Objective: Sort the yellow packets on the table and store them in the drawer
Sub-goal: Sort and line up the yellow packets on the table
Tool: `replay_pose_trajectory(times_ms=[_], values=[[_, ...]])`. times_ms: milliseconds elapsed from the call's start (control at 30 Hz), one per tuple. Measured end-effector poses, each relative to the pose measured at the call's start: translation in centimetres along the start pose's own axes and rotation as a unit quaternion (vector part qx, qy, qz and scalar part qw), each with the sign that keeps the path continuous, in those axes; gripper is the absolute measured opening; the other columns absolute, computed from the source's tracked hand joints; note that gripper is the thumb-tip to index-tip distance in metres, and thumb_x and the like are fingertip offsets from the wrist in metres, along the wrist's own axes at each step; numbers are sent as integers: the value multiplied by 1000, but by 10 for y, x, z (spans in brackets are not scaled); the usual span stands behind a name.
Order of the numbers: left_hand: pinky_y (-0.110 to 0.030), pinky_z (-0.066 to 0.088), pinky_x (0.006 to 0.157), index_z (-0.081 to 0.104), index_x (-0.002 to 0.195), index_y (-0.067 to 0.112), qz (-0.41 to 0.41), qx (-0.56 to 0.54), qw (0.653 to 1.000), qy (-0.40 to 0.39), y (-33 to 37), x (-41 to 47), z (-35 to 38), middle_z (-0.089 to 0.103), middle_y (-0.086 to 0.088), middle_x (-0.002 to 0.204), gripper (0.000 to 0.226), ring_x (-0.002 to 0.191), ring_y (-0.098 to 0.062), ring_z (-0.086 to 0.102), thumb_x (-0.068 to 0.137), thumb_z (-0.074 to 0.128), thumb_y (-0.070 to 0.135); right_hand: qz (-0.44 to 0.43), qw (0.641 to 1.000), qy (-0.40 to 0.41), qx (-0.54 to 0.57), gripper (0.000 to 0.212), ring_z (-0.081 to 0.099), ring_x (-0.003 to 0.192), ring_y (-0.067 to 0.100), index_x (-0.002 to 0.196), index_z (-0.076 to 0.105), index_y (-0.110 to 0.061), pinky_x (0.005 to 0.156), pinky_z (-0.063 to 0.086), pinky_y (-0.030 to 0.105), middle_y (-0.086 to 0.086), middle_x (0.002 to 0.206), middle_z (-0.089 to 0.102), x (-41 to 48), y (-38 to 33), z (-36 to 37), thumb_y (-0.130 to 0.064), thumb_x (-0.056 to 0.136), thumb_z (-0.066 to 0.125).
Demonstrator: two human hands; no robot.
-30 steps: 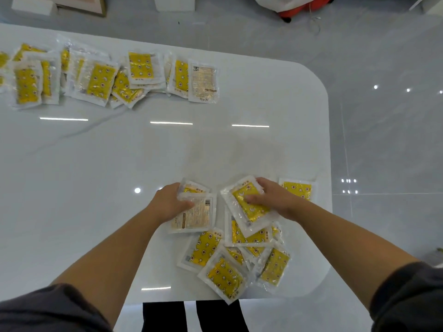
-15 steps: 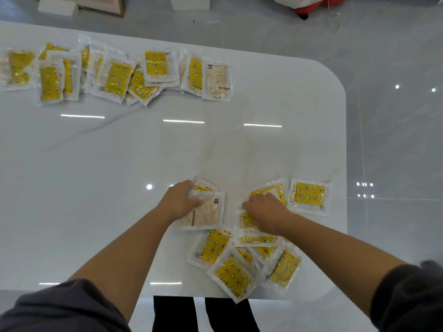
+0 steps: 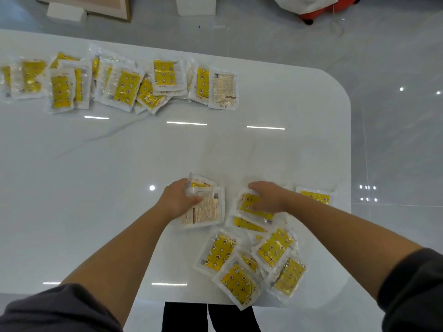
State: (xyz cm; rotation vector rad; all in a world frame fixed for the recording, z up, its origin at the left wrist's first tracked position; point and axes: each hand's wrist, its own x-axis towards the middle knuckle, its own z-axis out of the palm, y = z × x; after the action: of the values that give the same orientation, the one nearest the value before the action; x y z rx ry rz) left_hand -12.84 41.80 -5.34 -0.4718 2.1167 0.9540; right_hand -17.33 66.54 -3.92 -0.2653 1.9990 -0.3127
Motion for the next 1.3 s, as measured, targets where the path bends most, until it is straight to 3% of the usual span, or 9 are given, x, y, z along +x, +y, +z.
replay_pose_trajectory(times_ms=[100, 233, 400, 567, 633, 733, 767, 1000, 1300], values=[[-25, 47, 68, 58, 110, 17, -3, -91, 995, 39, 15, 6, -24, 64, 0, 102, 28, 89, -18, 62, 85, 70, 24, 7, 990, 67, 126, 43, 54, 119, 27, 124, 56, -11, 97, 44, 34, 10, 128, 57, 15, -10, -34, -17, 83, 68], [-39, 54, 85, 58, 110, 19, -12, -201, 973, 110, 39, 31, -65, 65, -3, 107, 29, 97, -24, 64, 83, 71, 17, 1, 909, 166, 383, 22, 63, 85, 20, 102, 61, -15, 75, 54, 32, 4, 93, 65, 31, -39, -82, -4, 84, 68], [-34, 53, 82, 49, 131, 11, -21, -318, 930, 181, 68, 79, -125, 58, -1, 121, 56, 102, -20, 60, 81, 74, 11, 23, 790, 221, 571, 35, 69, 95, 29, 113, 60, -8, 87, 56, 48, 14, 106, 69, 76, -69, -131, -4, 80, 71], [-36, 55, 80, 45, 132, 13, 10, -322, 923, 212, 88, 136, -173, 56, -3, 123, 64, 106, -22, 59, 77, 77, 11, 5, 731, 267, 627, 28, 69, 95, 29, 105, 60, -13, 85, 56, 48, 13, 106, 68, 124, -85, -172, -4, 81, 71], [-36, 54, 79, 43, 130, 15, 24, -236, 947, 218, 92, 156, -178, 55, -3, 119, 63, 102, -23, 58, 77, 77, 14, 38, 762, 305, 570, 38, 66, 100, 29, 112, 56, -11, 88, 55, 47, 13, 113, 65, 141, -80, -179, -11, 79, 74], [-39, 46, 87, 40, 133, 21, 46, 7, 960, 275, 91, 172, -172, 52, -5, 123, 72, 109, -26, 53, 73, 80, 24, 142, 879, 334, 309, 60, 54, 115, 28, 132, 43, -11, 95, 48, 38, 11, 127, 53, 156, -68, -171, -21, 80, 72], [-42, 42, 94, 39, 135, 22, 50, 65, 951, 297, 89, 175, -167, 49, -6, 127, 76, 117, -28, 49, 72, 81, 28, 158, 894, 348, 233, 67, 48, 121, 29, 138, 39, -12, 96, 43, 39, 12, 132, 48, 158, -65, -166, -22, 80, 71], [-41, 31, 100, 39, 136, 25, 79, 146, 924, 344, 83, 173, -154, 42, -8, 131, 76, 124, -27, 39, 72, 79, 34, 131, 905, 380, 141, 71, 43, 122, 29, 139, 37, -17, 87, 43, 37, 10, 132, 43, 152, -71, -146, -29, 79, 73], [-39, 32, 95, 56, 115, 21, 165, 156, 929, 294, 75, 118, -113, 52, -3, 116, 37, 112, -24, 47, 81, 69, 26, 96, 943, 313, 62, 57, 43, 123, 26, 139, 39, -16, 94, 45, 38, 7, 136, 43, 94, -39, -85, -24, 87, 62]])
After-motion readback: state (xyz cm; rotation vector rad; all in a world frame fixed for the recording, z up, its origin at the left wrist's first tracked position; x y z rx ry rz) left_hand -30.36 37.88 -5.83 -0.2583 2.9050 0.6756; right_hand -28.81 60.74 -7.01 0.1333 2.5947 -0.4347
